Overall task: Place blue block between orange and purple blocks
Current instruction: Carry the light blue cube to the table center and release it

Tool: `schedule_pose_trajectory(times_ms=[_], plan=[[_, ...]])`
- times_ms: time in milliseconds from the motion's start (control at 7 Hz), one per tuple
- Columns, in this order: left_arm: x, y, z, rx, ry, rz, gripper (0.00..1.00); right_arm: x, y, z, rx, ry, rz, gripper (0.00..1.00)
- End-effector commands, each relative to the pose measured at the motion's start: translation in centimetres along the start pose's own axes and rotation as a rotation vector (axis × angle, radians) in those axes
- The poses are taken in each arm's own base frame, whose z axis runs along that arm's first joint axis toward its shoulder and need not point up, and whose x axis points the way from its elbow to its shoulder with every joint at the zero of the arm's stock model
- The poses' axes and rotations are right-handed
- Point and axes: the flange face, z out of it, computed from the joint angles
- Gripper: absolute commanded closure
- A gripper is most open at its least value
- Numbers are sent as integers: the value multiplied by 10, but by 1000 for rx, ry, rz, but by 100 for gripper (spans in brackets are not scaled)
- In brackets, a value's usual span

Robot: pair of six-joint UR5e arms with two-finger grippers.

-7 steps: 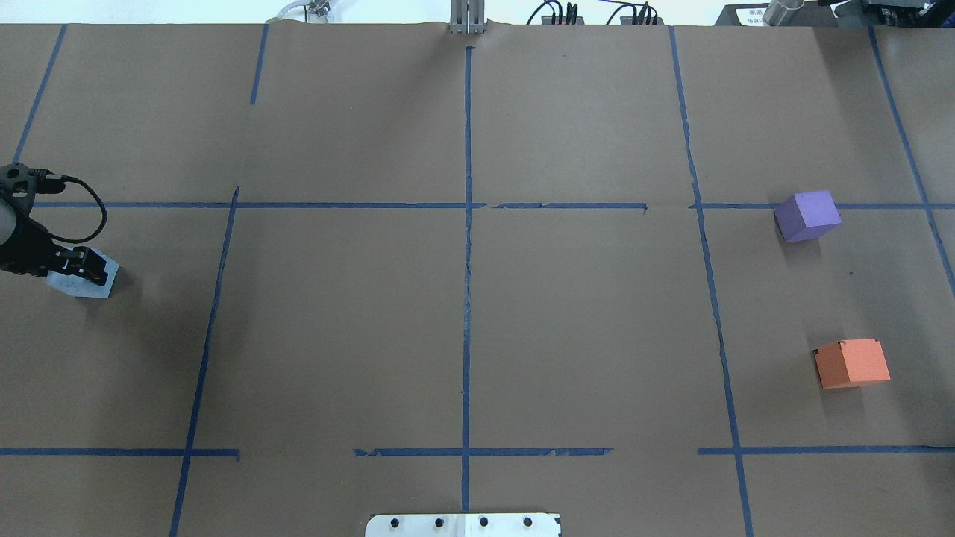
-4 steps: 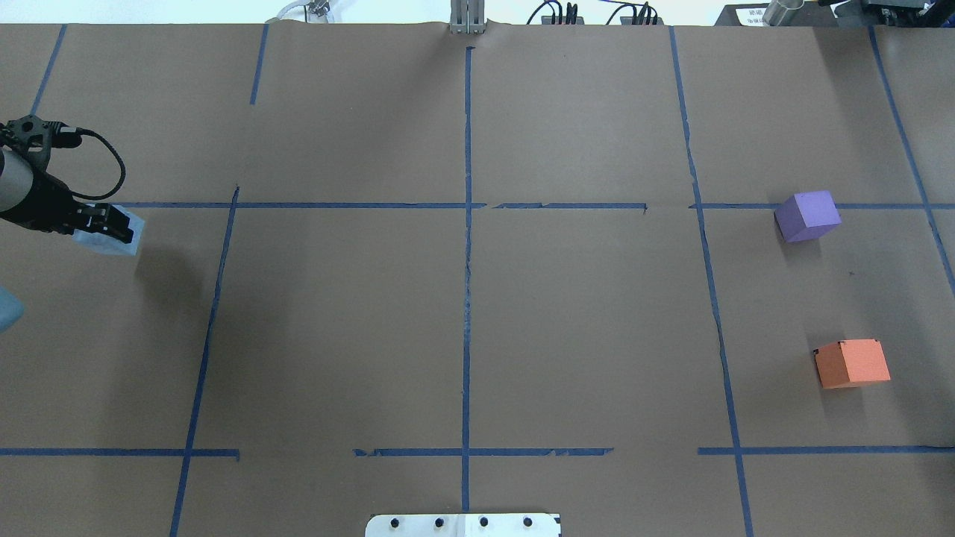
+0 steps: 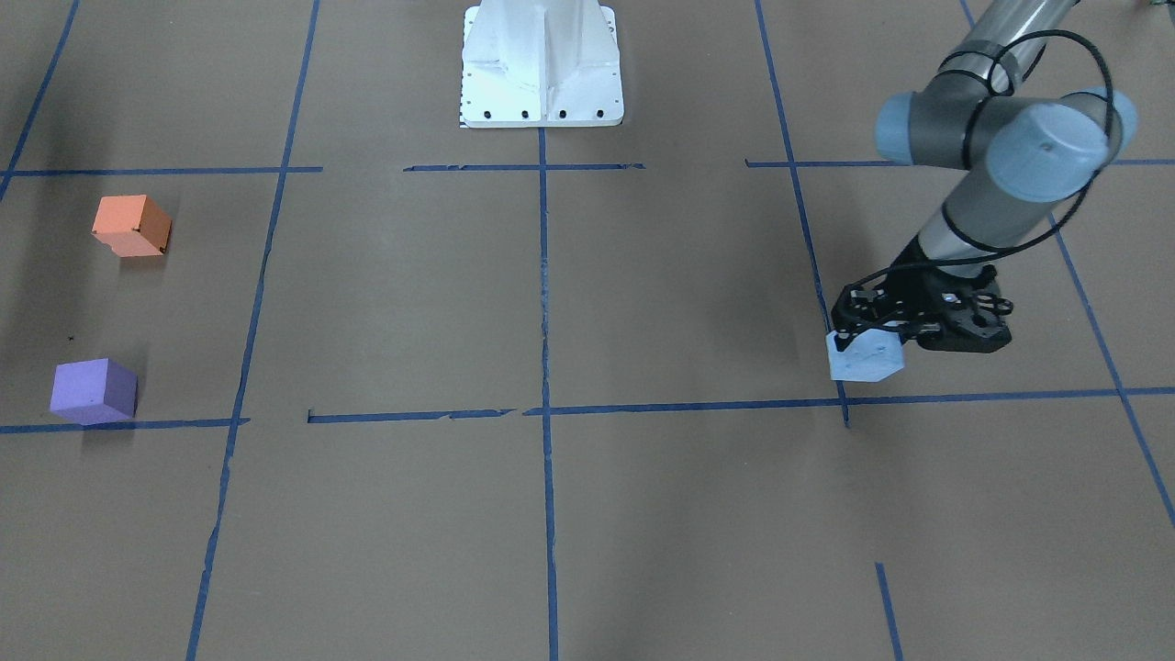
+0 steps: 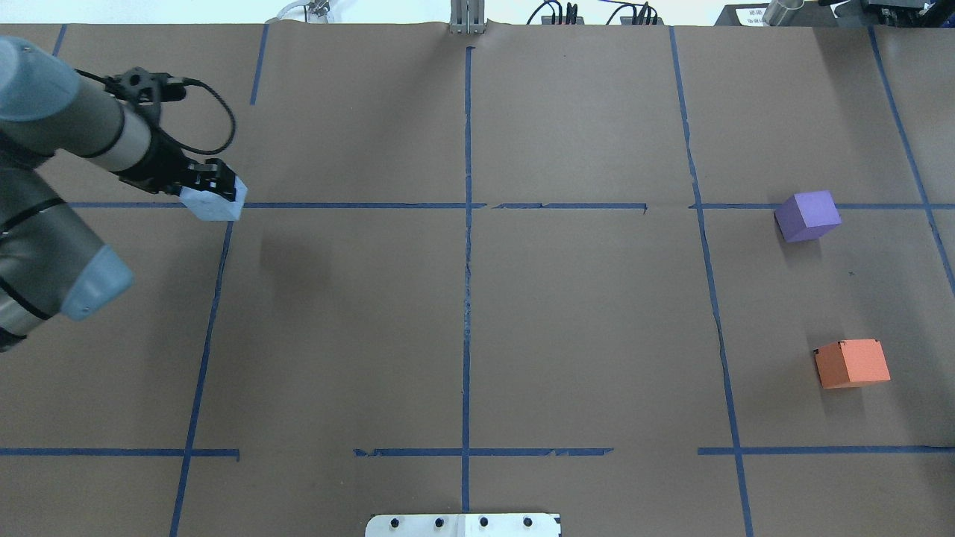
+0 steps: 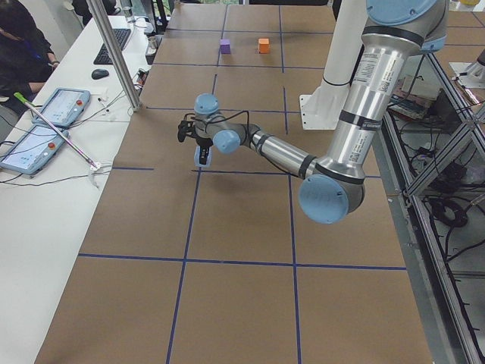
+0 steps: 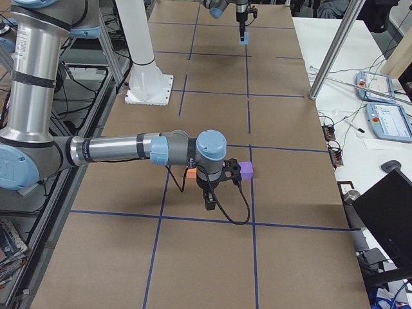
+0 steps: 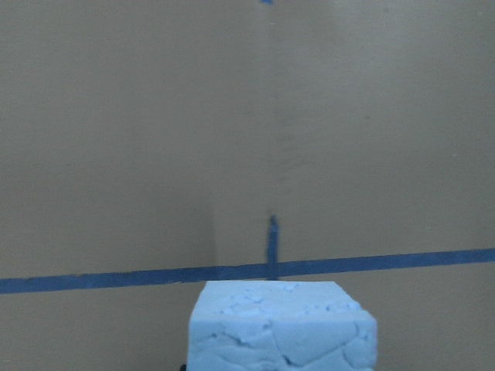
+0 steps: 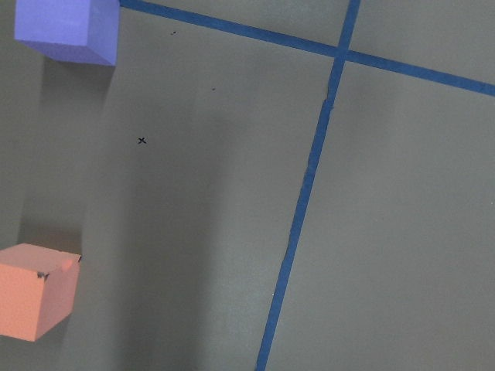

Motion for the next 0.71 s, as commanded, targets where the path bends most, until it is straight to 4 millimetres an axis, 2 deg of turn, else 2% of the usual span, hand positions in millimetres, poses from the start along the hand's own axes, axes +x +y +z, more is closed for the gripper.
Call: schedule_pose_trajectory(times_ms=[0,143,286,429,571], plan=[[150,38,16,-45,-46,-58,29,0,0,0,-1,0,0,0],[203,61,19,-46,-21,-75,29,0,0,0,-1,0,0,0],[234,80,23,-26,-11,-78,30,1,0,2,-4,-1,3,0],[280,87,25,-17,8,-109,30,2,1,2,-4,-1,5,0],[319,96,41,15,-6,-116,30,3,2,3,-7,-1,7,0]])
